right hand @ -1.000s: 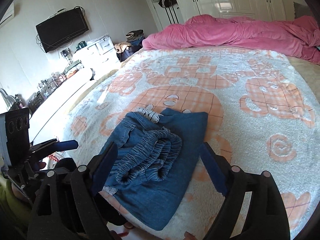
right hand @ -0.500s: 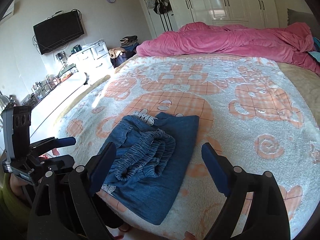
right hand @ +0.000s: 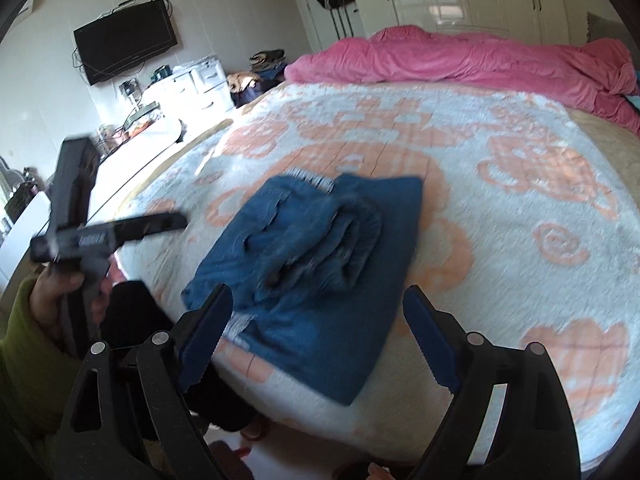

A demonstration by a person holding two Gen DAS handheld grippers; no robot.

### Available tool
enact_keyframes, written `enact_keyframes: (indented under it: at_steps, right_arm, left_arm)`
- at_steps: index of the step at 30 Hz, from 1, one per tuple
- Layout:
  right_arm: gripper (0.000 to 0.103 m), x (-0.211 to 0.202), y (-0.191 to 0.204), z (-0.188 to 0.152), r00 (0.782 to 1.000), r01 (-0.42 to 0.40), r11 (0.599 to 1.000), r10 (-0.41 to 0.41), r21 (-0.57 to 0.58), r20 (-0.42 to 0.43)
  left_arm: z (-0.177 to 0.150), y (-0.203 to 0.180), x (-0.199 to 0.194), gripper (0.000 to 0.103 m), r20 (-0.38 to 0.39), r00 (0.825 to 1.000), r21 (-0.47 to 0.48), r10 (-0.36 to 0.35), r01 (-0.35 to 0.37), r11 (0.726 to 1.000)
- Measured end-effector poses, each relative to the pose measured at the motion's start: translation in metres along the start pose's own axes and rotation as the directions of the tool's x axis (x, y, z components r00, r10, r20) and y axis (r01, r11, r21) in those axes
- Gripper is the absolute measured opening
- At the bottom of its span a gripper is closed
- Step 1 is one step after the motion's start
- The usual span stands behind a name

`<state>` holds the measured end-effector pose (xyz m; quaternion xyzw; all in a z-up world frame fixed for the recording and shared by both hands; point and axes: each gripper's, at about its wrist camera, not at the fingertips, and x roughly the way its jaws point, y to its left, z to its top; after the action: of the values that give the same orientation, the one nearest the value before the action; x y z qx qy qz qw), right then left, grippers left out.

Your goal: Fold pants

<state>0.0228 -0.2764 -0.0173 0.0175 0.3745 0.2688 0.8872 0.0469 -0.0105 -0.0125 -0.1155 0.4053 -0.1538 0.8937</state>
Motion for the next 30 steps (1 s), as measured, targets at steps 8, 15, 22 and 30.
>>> enact_keyframes:
  at_steps: [8,15,22,30]
  right_arm:
    - [0.06,0.031,0.055,-0.016,0.991,-0.112,0.991,0.106,-0.074,-0.075]
    - [0.059,0.053,0.074,-0.007,0.993,-0.088,0.993,0.081,-0.077,-0.083]
    - [0.015,0.084,0.053,-0.007,0.98,-0.154,0.979,0.169,0.135,-0.108]
    - [0.0,0.067,0.053,-0.038,0.985,-0.088,0.995,0.095,0.052,-0.146]
  left_arm:
    - [0.027,-0.014,0.053,0.064,-0.114,0.986,0.015,-0.122,0.125,0.992]
    - [0.031,-0.018,0.088,0.065,-0.191,0.979,0.025,-0.069,0.076,0.997]
    - [0.028,-0.015,0.093,0.071,-0.193,0.978,0.013,-0.075,0.079,0.997]
    - [0.025,-0.017,0.098,0.074,-0.185,0.981,0.024,-0.06,0.066,0.998]
